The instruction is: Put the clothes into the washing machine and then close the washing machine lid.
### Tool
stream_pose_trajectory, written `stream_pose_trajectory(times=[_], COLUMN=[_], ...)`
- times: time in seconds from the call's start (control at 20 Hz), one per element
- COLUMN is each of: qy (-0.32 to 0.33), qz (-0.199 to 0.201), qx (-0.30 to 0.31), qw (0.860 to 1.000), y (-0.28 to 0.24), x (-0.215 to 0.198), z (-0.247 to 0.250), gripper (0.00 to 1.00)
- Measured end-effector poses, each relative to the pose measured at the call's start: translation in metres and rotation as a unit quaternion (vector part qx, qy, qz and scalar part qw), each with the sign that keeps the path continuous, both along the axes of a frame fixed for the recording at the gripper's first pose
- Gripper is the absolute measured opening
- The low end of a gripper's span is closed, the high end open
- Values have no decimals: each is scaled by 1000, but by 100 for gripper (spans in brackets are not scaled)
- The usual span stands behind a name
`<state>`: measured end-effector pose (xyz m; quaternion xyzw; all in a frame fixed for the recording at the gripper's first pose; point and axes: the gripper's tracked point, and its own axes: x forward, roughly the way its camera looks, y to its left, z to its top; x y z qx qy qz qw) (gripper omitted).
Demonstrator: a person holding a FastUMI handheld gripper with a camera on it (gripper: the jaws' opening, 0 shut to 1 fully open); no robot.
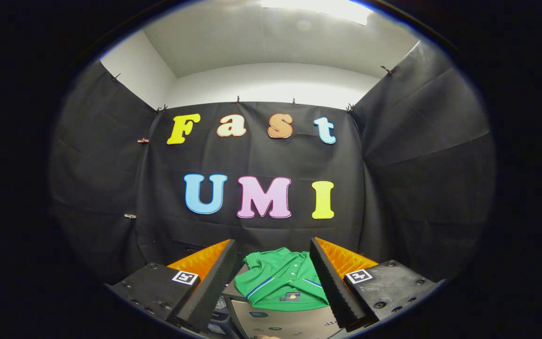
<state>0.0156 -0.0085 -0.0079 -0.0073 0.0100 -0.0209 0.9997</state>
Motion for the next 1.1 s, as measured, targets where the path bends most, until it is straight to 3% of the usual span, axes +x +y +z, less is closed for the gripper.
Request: stream_pose_trajectory(times=[0.6,0.75,1.1], qy=[33,50,114], qz=[-37,-25,-42], qx=[-7,-15,-13], qw=[999,998,993], y=[-21,-13,-23], x=[64,93,165], z=[4,3,-24], gripper=[98,98,98])
